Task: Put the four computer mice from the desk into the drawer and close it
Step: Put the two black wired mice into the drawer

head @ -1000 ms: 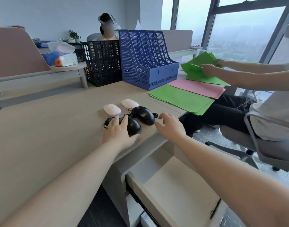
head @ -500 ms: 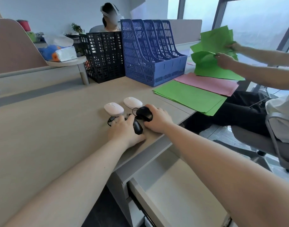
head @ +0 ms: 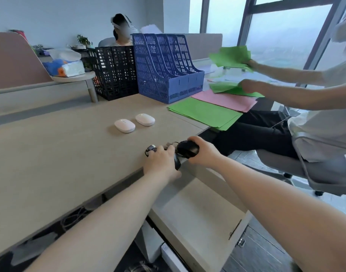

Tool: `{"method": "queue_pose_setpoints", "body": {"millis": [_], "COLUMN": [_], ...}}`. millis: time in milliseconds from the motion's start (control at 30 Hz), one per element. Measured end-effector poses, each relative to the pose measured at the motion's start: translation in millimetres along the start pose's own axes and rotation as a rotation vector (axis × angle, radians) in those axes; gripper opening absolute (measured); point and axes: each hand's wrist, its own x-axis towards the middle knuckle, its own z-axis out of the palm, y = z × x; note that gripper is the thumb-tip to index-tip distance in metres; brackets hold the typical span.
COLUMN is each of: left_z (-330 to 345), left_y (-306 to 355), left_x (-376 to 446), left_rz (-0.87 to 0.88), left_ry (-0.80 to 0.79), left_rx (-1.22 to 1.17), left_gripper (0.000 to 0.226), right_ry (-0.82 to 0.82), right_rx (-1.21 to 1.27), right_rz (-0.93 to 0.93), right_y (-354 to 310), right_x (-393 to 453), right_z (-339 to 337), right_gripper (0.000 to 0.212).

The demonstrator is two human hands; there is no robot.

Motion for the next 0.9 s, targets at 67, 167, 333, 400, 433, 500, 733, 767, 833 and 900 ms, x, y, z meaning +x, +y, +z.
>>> {"method": "queue_pose_setpoints", "body": {"millis": [67, 167, 333, 400, 433, 500, 733, 767, 833, 900], "left_z": [5.9, 17.5, 55.4, 76.2, 86.9, 107.1, 156.9, 160.2, 165.1, 170.2], "left_y": [9.4, 22.8, 35.3, 36.8, 36.4, 34.3, 15.2, 11.8, 5.5, -0.3], "left_x": [-6.7, -15.9, -25.5, -27.8, -28.3, -27.2, -5.3, -1.6, 5.4, 11.3], "left_rz": [0.022, 0.046, 0.029, 0.014, 0.006, -0.025, -0.081, -0.073, -0.058, -0.062], "left_ry": [0.007, -0.004, -0.066, -0.119, -0.154, -0.234, -0.331, -0.332, -0.324, -0.32], "left_rx": [0.001, 0.005, -0.009, -0.003, 0.007, 0.025, 0.101, 0.122, 0.147, 0.141], "left_gripper": [0.065, 0.063, 0.062, 0.06, 0.058, 0.054, 0.057, 0.056, 0.054, 0.056], "right_ry": [-0.003, -0.007, -0.028, -0.063, -0.081, -0.105, -0.198, -0.205, -0.204, -0.214], "right_rx": [-0.02, -0.033, -0.007, -0.017, -0.025, -0.049, -0.037, -0.035, -0.038, -0.063], "right_rz": [0.013, 0.061, 0.142, 0.165, 0.176, 0.187, 0.221, 0.223, 0.224, 0.222], "right_y": [13.8, 34.8, 60.1, 67.5, 70.9, 78.0, 104.0, 106.8, 111.8, 115.8], "right_x": [-14.3, -31.4, -39.5, -36.8, -35.0, -31.3, -11.0, -6.9, 1.2, 7.9], "right_z": [-3.3, -2.0, 15.8, 25.9, 31.9, 46.1, 99.8, 104.5, 112.1, 118.5], "right_gripper": [0.069, 0.066, 0.067, 0.071, 0.073, 0.072, 0.074, 0.075, 0.076, 0.077]}}
